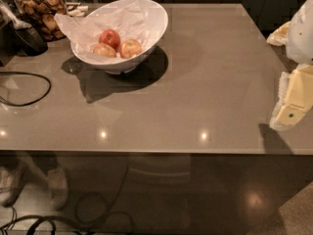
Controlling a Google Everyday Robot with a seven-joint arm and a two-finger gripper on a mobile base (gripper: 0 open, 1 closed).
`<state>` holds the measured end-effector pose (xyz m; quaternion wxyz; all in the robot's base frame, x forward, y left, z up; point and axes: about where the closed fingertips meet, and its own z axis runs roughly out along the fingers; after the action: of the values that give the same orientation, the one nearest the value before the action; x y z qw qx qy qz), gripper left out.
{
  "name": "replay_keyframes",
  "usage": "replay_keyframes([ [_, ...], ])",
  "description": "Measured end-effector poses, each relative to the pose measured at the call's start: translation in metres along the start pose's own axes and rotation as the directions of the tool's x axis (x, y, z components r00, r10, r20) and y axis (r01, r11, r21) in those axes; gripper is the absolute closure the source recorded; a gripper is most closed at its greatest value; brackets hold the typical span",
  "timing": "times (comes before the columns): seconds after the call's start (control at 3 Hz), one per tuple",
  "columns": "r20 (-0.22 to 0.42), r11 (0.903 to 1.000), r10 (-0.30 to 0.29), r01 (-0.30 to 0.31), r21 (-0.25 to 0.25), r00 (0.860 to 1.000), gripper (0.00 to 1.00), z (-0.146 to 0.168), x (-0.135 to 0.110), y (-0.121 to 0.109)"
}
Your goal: Pick apple from white bowl
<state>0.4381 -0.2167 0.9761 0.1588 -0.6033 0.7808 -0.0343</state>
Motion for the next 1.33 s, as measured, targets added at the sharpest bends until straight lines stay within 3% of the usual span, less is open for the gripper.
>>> replay_keyframes([
  [0.33, 0.0, 1.0, 0.0, 0.0, 0.0, 1.0, 0.0, 0.0, 0.0, 0.0],
  [0.67, 0.008, 0.9996, 0.028, -0.028, -0.004, 1.0, 0.0, 0.001, -0.012, -0.016],
  [1.0, -0.02, 0.9976, 0.064, -0.065, -0.026, 0.998, 0.0, 0.008, -0.028, -0.047],
  [1.33, -0.011, 0.9997, 0.025, -0.025, -0.005, 1.0, 0.0, 0.014, -0.065, -0.082],
])
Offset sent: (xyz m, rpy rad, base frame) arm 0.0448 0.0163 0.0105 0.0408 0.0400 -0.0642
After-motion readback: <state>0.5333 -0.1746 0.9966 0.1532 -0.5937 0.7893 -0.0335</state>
